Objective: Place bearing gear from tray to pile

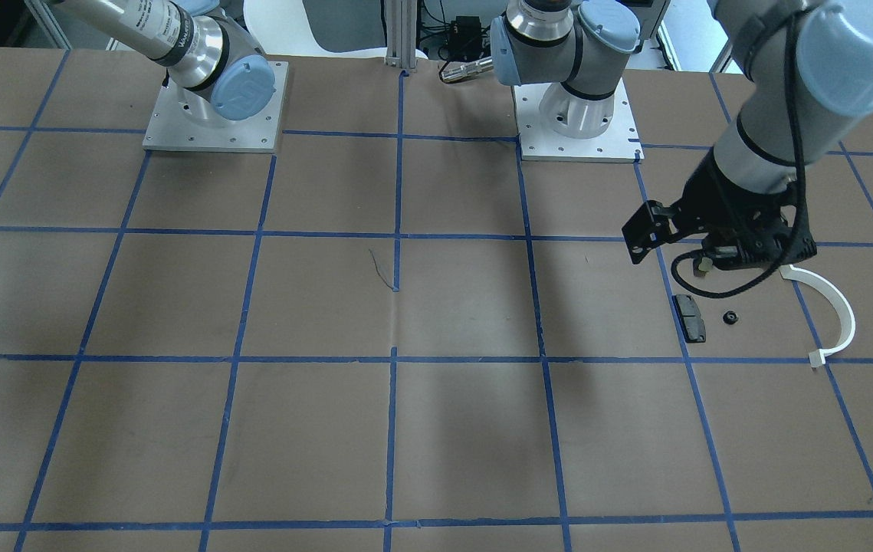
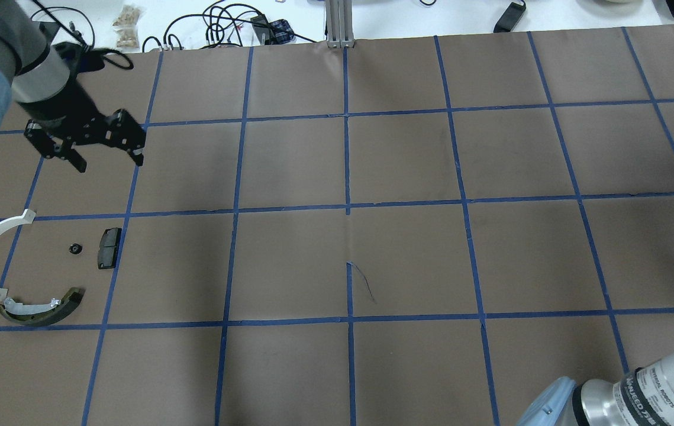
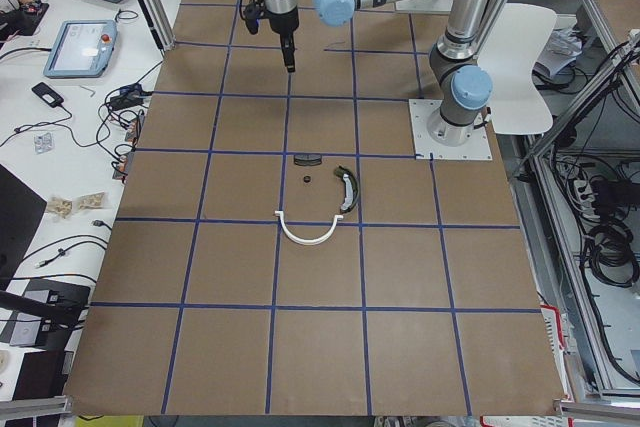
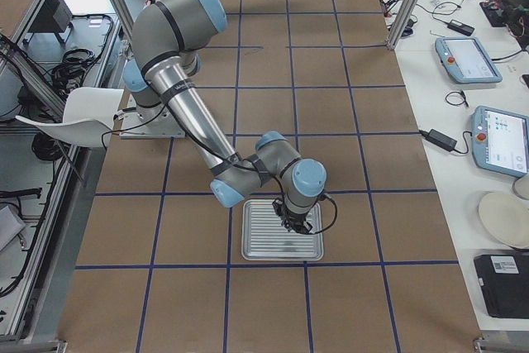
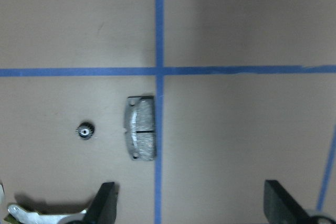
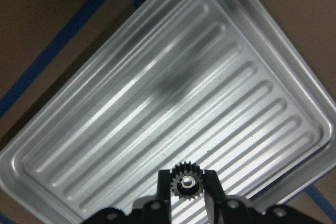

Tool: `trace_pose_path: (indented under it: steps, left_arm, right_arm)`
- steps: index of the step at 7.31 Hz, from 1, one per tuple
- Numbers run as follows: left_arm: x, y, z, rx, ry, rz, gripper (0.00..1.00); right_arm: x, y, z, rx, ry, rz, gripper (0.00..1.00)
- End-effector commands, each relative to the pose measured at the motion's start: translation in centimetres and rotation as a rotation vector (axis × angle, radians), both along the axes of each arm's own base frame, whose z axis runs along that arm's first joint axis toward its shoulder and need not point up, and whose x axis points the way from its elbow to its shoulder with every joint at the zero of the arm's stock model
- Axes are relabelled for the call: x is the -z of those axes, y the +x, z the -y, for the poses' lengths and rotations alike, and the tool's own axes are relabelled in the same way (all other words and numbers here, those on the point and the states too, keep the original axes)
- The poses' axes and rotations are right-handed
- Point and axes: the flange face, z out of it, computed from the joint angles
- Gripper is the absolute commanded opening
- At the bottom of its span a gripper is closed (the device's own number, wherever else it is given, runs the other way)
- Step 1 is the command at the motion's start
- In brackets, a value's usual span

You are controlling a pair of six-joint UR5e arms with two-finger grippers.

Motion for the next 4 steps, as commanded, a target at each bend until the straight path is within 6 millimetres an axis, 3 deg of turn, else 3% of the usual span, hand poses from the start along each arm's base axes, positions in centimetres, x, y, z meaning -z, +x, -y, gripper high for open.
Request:
trace_pose_path:
  steps: [1, 4]
  left_arm:
    - [-3.6, -6.4, -0.8, 0.062, -0.044, -0.004, 1.00]
    - [-4.2, -6.4, -1.4, 0.078, -0.054, -0.007, 1.00]
  right_arm:
    - [-5.8, 11.5, 4.2, 0.073, 0.005, 0.041, 0.00]
    - [-7.6, 29.7, 8.4, 0.292, 0.012, 0.109, 0.00]
